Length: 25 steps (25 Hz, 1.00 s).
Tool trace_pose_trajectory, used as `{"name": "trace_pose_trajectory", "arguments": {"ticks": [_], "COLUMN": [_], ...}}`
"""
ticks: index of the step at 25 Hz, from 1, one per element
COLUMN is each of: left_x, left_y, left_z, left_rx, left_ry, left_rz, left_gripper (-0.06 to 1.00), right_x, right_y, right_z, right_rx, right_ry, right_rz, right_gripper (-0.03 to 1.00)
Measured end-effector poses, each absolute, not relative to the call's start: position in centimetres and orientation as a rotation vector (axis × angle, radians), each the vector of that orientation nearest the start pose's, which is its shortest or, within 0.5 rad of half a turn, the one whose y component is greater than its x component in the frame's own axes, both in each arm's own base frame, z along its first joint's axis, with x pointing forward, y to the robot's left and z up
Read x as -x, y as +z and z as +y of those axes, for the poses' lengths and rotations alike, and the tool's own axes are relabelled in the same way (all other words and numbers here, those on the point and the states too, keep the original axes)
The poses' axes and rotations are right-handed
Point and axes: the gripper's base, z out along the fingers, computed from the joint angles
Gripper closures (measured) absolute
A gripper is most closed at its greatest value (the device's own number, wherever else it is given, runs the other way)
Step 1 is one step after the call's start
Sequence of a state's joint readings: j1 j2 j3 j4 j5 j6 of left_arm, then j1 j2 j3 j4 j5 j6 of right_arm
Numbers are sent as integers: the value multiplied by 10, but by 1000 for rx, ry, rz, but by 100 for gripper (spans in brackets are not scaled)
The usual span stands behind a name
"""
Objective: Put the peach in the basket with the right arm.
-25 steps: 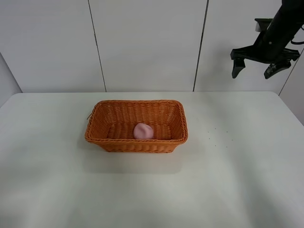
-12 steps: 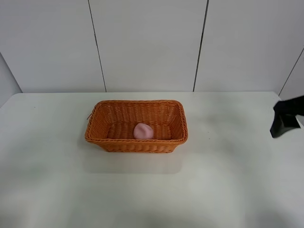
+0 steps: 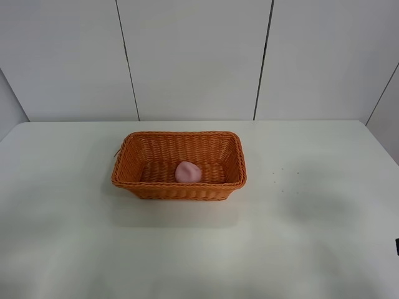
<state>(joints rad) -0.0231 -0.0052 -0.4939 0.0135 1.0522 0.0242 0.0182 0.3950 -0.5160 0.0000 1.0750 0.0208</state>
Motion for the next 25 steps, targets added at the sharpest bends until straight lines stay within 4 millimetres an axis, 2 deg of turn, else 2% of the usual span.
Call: {"name": "trace_pose_trajectory", "arguments": {"ticks": [6,9,25], "left_x": [5,5,5], "left_y": [276,276,276], "left_z": [1,1,1], "left_rx": [-48,-48,-48], "left_ry": [17,17,17], "left_rz": [2036,2036,2036], "left_gripper": [-4,-4,-4], "right_x": [-11,2,3], "right_y": [280,278,277], "right_z": [0,0,0], "right_rx": [-3,-2,6], "right_ry": [23,24,30], "right_rz": [2134,2048,2027], "right_gripper": [29,29,29]}}
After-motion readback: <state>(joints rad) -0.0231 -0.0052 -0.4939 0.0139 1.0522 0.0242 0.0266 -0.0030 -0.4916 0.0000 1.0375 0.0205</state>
